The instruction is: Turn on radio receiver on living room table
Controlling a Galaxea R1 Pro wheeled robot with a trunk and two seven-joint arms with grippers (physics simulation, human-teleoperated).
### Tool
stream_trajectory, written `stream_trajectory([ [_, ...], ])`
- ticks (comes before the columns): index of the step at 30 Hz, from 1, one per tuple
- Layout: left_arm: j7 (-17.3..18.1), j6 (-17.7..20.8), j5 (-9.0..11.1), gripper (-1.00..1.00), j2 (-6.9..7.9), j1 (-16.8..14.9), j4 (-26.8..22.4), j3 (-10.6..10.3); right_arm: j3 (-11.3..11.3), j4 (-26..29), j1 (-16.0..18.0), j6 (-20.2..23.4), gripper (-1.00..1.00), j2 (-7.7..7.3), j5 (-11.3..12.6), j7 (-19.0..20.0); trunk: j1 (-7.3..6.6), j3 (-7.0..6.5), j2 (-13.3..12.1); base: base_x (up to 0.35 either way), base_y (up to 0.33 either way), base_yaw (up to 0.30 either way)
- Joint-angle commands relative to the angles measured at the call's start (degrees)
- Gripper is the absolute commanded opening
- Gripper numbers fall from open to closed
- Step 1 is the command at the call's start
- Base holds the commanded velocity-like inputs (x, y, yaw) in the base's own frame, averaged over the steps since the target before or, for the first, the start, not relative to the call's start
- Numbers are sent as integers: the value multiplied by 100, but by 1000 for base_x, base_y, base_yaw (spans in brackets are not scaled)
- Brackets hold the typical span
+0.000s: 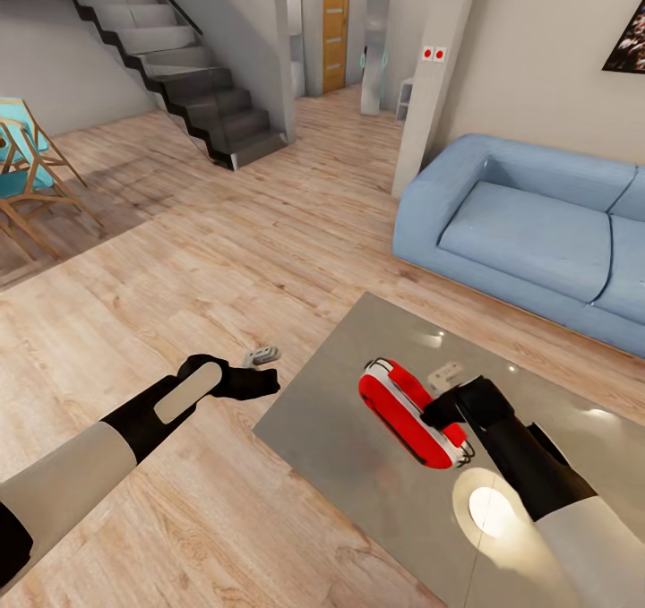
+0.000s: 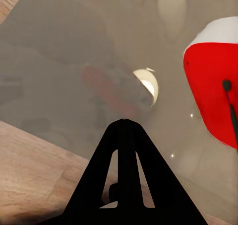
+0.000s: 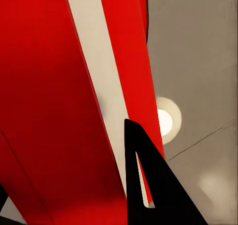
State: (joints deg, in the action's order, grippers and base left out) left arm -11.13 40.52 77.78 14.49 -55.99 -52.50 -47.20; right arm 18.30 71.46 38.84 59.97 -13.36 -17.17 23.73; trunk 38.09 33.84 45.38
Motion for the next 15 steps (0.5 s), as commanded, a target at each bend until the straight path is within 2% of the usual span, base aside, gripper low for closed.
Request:
stream_trajectory([
  [1,2,0,0,-100,0,0,1,0,0,-31,1,3,-100,10,38,-46,0,0,0,0,0,0],
  [9,-2,0,0,-100,1,0,4,0,-2,-363,-1,-35,-100,52,210,-122,0,0,0,0,0,0],
  [15,7,0,-1,-100,1,0,61,0,-2,-852,1,-714,-100,61,553,-220,0,0,0,0,0,0],
])
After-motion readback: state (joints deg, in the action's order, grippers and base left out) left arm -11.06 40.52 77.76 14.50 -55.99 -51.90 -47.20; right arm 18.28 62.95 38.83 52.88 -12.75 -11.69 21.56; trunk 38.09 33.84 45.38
